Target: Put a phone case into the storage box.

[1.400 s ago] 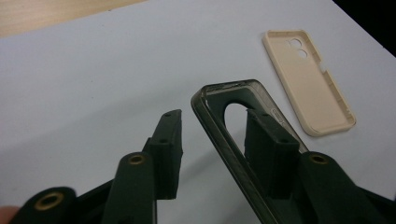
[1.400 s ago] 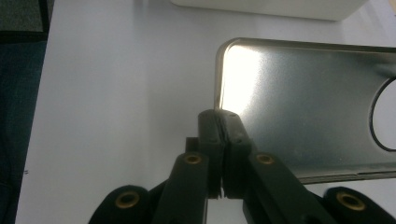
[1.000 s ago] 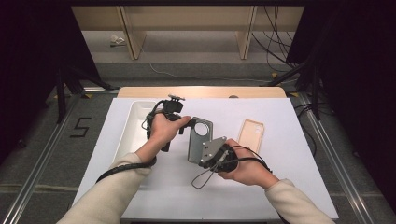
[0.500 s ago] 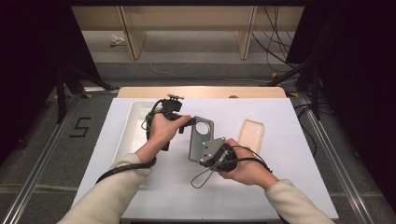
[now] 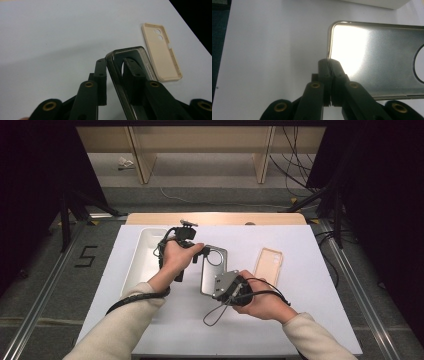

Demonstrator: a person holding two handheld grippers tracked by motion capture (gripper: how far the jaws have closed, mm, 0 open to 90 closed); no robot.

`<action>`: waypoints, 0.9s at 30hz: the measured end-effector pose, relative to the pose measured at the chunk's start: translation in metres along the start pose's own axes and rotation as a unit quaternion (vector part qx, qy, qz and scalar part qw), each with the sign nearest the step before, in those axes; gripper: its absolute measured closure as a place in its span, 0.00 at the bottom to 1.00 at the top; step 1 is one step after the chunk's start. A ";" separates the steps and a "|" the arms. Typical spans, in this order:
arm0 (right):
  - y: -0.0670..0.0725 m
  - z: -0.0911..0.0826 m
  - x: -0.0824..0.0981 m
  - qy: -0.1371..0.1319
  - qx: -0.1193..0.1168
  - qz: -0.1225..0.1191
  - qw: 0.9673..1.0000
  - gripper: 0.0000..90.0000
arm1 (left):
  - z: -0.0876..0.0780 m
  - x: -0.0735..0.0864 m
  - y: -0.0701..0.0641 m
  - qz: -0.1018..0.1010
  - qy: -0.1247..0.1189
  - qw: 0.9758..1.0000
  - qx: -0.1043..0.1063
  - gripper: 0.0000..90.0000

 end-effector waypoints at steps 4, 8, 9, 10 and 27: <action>0.001 0.003 0.001 0.005 -0.003 -0.001 1.000 0.99 | -0.002 -0.002 -0.005 -0.010 -0.009 1.000 0.014 0.86; 0.001 0.006 0.004 0.011 -0.004 0.001 1.000 0.99 | -0.005 -0.005 -0.014 -0.025 -0.020 0.999 0.037 0.89; 0.000 0.006 0.004 0.011 0.000 0.000 1.000 0.99 | -0.007 -0.007 -0.019 -0.025 -0.024 0.998 0.043 0.90; 0.000 0.007 0.004 0.011 -0.001 0.001 1.000 0.99 | -0.007 -0.007 -0.019 -0.025 -0.024 0.998 0.043 0.90; -0.009 0.012 0.014 0.029 0.023 0.016 0.999 0.98 | -0.019 -0.017 -0.036 0.005 -0.061 0.996 0.072 0.92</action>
Point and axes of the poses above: each handheld gripper's, and its own axes: z roughly forward along the jaws, x roughly out of its underside, y roughly to its left, the point moved 10 cm from there along z, roughly forward along the jaws, and after that the axes turned 7 degrees about -z, right-handed, at the moved point
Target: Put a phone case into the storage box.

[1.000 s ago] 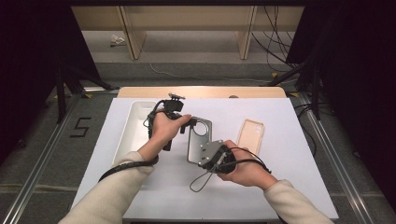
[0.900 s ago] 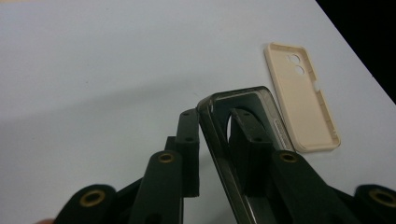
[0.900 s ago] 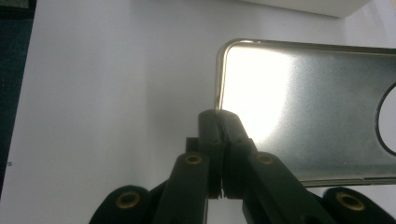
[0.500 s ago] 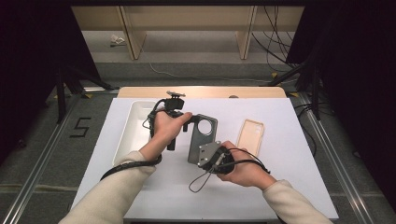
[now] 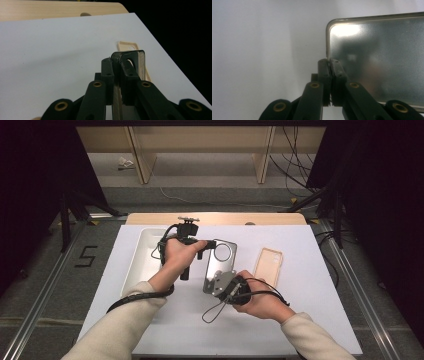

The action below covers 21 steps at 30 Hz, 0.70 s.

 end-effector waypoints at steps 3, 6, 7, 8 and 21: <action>-0.007 -0.001 0.001 -0.013 0.025 0.014 0.999 0.84 | -0.004 -0.005 -0.001 0.029 -0.018 0.999 -0.010 0.92; -0.016 -0.007 0.000 -0.034 0.052 0.033 0.998 0.70 | -0.010 -0.013 0.002 0.058 -0.048 0.997 -0.015 0.92; -0.019 -0.010 -0.001 -0.042 0.058 0.046 0.996 0.66 | -0.010 -0.013 0.002 0.058 -0.048 0.997 -0.015 0.92; -0.019 -0.010 -0.001 -0.042 0.058 0.046 0.996 0.66 | -0.011 -0.015 0.003 0.068 -0.056 0.996 -0.019 0.92; -0.045 -0.031 0.015 -0.105 0.113 0.169 0.973 0.32 | -0.031 -0.024 0.016 0.105 -0.103 0.989 -0.014 0.92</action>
Point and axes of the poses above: each handheld gripper's, and its own axes: z roughly forward along the jaws, x roughly out of its underside, y roughly to its left, the point moved 10 cm from there along z, roughly forward along the jaws, and after that the axes turned 7 degrees about -z, right-handed, at the moved point
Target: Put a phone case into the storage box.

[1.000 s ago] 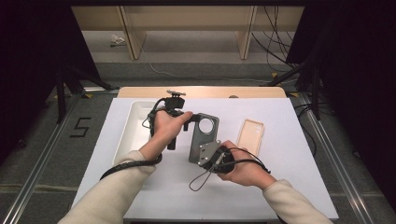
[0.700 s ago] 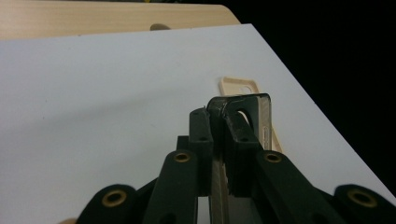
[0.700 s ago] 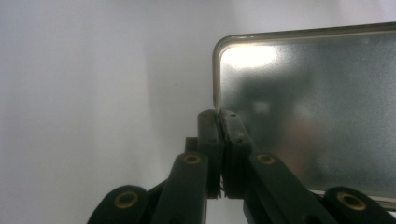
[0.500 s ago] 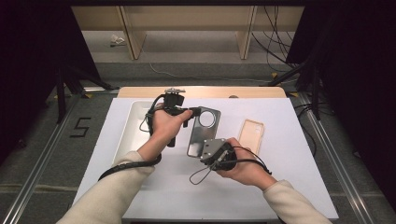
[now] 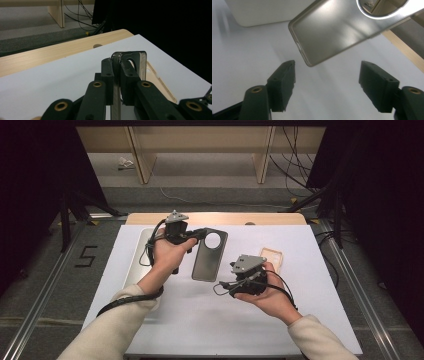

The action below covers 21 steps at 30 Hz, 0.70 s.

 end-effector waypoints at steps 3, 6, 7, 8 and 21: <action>-0.004 -0.004 0.002 -0.011 0.003 0.018 1.000 0.28 | -0.006 -0.005 0.002 0.004 -0.012 1.000 0.001 0.92; -0.010 -0.008 0.005 -0.021 0.009 0.041 0.999 0.22 | -0.012 -0.009 0.004 0.010 -0.021 1.000 0.002 0.92; -0.012 -0.010 0.007 -0.024 0.012 0.047 0.999 0.22 | -0.013 -0.011 0.005 0.012 -0.023 1.000 0.002 0.92; -0.014 -0.012 0.008 -0.025 0.014 0.052 0.998 0.21 | -0.015 -0.012 0.006 0.013 -0.025 1.000 0.002 0.92; -0.024 -0.023 0.033 -0.014 0.032 0.070 0.997 0.20 | -0.035 -0.028 0.019 0.016 -0.048 0.999 0.004 0.92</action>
Point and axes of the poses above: each handheld gripper's, and its own axes: z roughly forward along the jaws, x roughly out of its underside, y roughly to its left, the point moved 10 cm from there along z, roughly forward along the jaws, and after that the axes turned 7 degrees about -z, right-handed, at the moved point
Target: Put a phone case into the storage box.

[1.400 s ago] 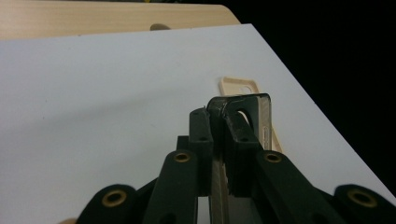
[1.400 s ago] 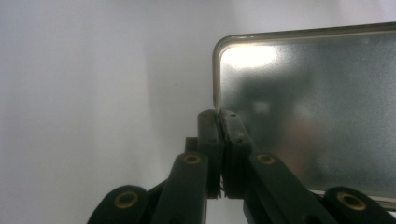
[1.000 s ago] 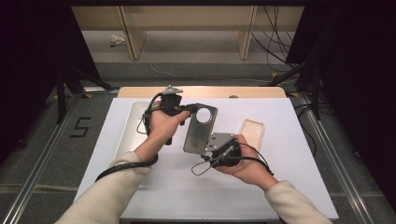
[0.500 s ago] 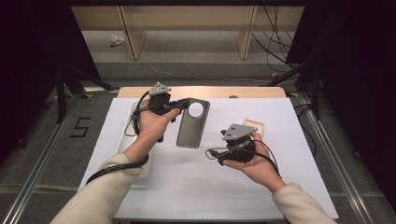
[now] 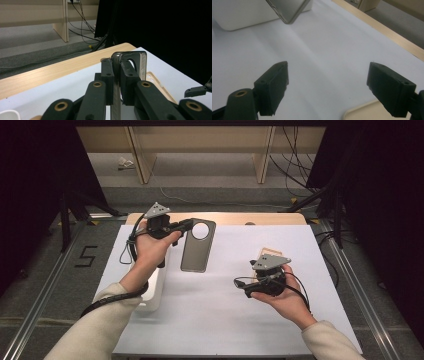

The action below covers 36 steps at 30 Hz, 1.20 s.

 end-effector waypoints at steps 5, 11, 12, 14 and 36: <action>-0.003 -0.002 0.005 -0.001 0.002 0.012 1.000 0.20 | -0.007 -0.008 0.005 0.005 -0.006 1.000 -0.003 0.92; -0.007 -0.006 0.008 -0.008 0.004 0.027 1.000 0.19 | -0.015 -0.017 0.012 0.003 -0.018 1.000 -0.008 0.92; -0.008 -0.006 0.009 -0.008 0.004 0.028 1.000 0.19 | -0.017 -0.018 0.013 0.003 -0.019 1.000 -0.008 0.92; -0.009 -0.008 0.011 -0.009 0.006 0.032 0.999 0.19 | -0.019 -0.020 0.015 0.003 -0.021 1.000 -0.009 0.92; -0.021 -0.020 0.024 -0.013 0.023 0.057 0.998 0.19 | -0.035 -0.033 0.045 0.011 -0.029 0.999 -0.033 0.92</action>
Point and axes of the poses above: each handheld gripper's, and its own axes: z roughly forward along the jaws, x roughly out of its underside, y roughly to its left, the point moved 10 cm from there along z, roughly forward along the jaws, and after that the axes turned 7 degrees about -z, right-handed, at the moved point
